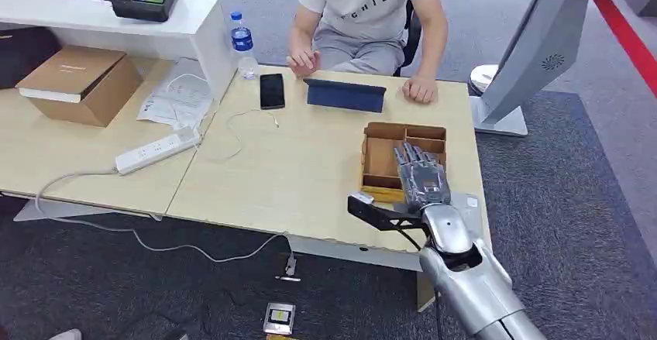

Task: Pass the card to the sensor for recognition and then transmit it.

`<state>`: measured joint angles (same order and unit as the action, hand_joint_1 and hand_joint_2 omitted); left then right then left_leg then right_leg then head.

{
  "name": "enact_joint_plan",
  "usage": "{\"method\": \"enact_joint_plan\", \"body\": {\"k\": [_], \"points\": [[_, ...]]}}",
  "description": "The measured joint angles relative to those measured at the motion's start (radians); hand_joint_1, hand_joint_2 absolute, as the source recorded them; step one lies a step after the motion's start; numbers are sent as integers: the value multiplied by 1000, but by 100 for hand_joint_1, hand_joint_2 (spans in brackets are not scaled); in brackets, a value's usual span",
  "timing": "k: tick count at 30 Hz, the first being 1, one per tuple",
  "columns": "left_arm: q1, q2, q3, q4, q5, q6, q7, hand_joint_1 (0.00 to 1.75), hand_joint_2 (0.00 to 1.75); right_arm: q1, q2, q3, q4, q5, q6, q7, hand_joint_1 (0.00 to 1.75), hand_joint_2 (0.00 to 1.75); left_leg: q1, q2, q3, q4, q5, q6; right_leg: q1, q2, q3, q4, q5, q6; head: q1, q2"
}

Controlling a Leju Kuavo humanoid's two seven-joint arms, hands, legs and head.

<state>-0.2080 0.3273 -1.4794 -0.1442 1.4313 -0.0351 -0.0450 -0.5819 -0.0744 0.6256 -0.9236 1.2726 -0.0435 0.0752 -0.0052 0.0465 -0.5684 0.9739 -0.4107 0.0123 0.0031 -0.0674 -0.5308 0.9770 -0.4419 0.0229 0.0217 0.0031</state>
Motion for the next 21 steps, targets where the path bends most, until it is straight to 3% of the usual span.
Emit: {"method": "enact_joint_plan", "body": {"k": [21], "points": [[3,14,-1,0,-9,-16,-11,0,0,11,-25,-77,15,61,50,19,0,175,0,0,0,0,0,0,0,0,0,0,0,0,0,0]]}}
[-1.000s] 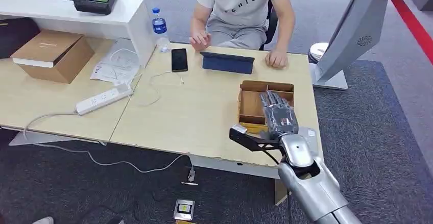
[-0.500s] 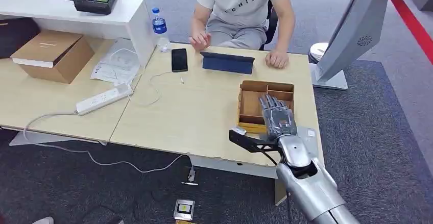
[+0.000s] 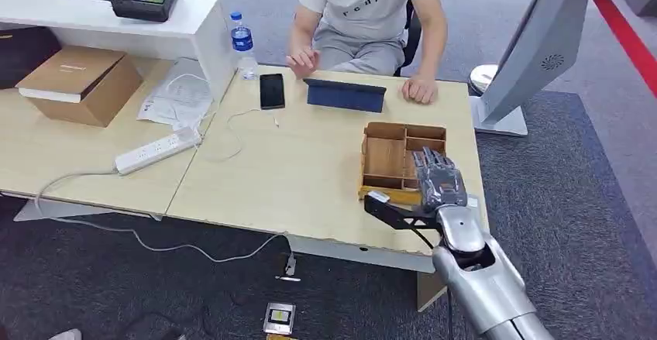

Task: Pass the card to the sensor for recognition and then transmit it.

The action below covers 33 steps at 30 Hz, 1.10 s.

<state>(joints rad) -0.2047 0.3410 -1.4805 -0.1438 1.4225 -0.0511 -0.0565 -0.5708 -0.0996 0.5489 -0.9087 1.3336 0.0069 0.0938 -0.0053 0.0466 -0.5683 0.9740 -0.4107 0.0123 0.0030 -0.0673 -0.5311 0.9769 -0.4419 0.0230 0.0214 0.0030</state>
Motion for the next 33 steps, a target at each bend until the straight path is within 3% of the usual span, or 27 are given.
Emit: {"method": "enact_joint_plan", "body": {"k": [12,21,33], "points": [[1,0,0,0,19,8,21,0,0,-7,2,-26,29,14,-5,-19,0,175,0,0,0,0,0,0,0,0,0,0,0,0,0,0],[2,-4,13,0,50,53,50,0,0,-39,37,-24,63,26,-15,-45,0,175,0,0,0,0,0,0,0,0,0,0,0,0,0,0],[2,-6,31,0,55,63,73,0,0,-55,62,-22,90,9,-19,-50,0,175,0,0,0,0,0,0,0,0,0,0,0,0,0,0]]}}
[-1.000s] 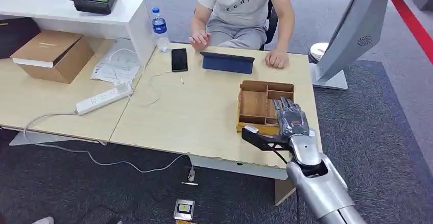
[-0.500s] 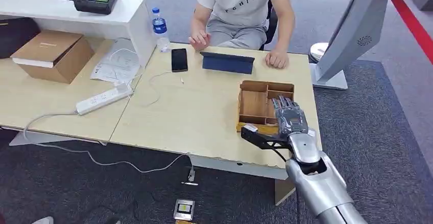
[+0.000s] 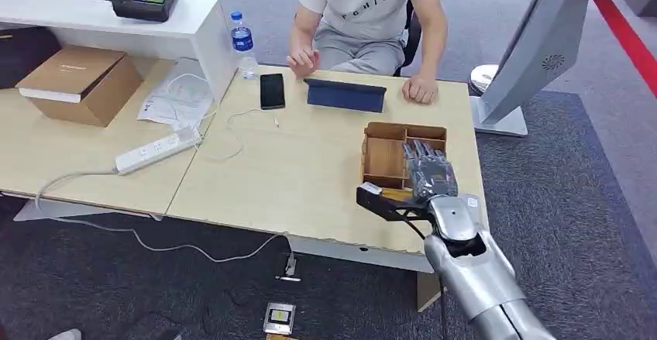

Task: Pass the card to the sensor for recognition and then transmit it.

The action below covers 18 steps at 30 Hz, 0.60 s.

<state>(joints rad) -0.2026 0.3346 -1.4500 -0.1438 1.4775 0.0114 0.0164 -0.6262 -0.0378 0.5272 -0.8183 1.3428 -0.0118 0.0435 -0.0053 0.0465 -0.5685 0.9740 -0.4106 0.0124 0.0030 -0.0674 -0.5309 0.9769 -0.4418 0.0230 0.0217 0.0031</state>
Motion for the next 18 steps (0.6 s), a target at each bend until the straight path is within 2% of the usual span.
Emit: {"method": "enact_joint_plan", "body": {"k": [11,18], "points": [[0,0,1,0,0,0,-7,0,0,-1,6,2,14,0,0,1,0,175,0,0,0,0,0,0,0,0,0,0,0,0,0,0],[1,0,1,0,6,3,0,0,0,-8,6,2,28,-6,16,29,0,175,0,0,0,0,0,0,0,0,0,0,0,0,0,0]]}}
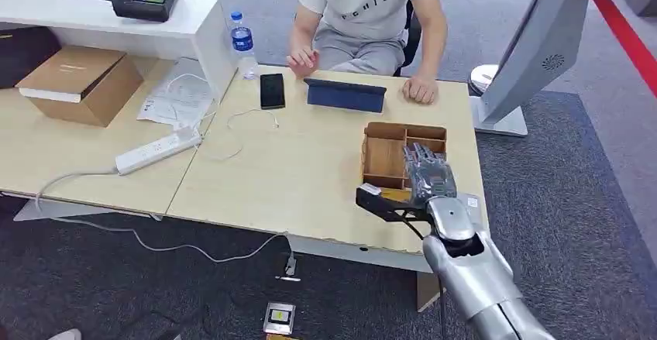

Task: Pass the card to the sensor for recognition and then transmit it.

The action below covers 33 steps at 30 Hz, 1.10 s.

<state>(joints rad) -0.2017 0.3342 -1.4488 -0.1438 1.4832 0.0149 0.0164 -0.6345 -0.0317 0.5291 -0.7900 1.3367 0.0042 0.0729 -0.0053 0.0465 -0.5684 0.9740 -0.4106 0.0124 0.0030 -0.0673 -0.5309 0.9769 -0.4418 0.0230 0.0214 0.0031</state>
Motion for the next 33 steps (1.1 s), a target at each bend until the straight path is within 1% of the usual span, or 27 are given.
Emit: {"method": "enact_joint_plan", "body": {"k": [13,16,19,21,24,27,33], "points": [[2,0,0,0,-1,0,0,0,0,-6,-1,-1,5,-6,2,5,0,175,0,0,0,0,0,0,0,0,0,0,0,0,0,0],[2,0,0,0,-3,-3,0,0,0,-6,-2,-2,5,-8,13,14,0,175,0,0,0,0,0,0,0,0,0,0,0,0,0,0],[3,0,0,0,-5,-5,-2,0,0,-6,-6,-4,4,-17,39,38,0,175,0,0,0,0,0,0,0,0,0,0,0,0,0,0],[4,0,0,0,0,-3,-2,0,0,-5,-13,-11,-9,-36,76,75,0,175,0,0,0,0,0,0,0,0,0,0,0,0,0,0],[5,0,0,0,2,-2,1,0,0,3,-25,-27,-61,-61,143,115,0,175,0,0,0,0,0,0,0,0,0,0,0,0,0,0],[6,0,0,0,2,-2,2,0,0,20,-38,-37,-130,-73,192,127,0,175,0,0,0,0,0,0,0,0,0,0,0,0,0,0],[7,0,1,0,2,-2,3,0,0,39,-55,-53,-223,-80,206,130,0,175,0,0,0,0,0,0,0,0,0,0,0,0,0,0]]}}
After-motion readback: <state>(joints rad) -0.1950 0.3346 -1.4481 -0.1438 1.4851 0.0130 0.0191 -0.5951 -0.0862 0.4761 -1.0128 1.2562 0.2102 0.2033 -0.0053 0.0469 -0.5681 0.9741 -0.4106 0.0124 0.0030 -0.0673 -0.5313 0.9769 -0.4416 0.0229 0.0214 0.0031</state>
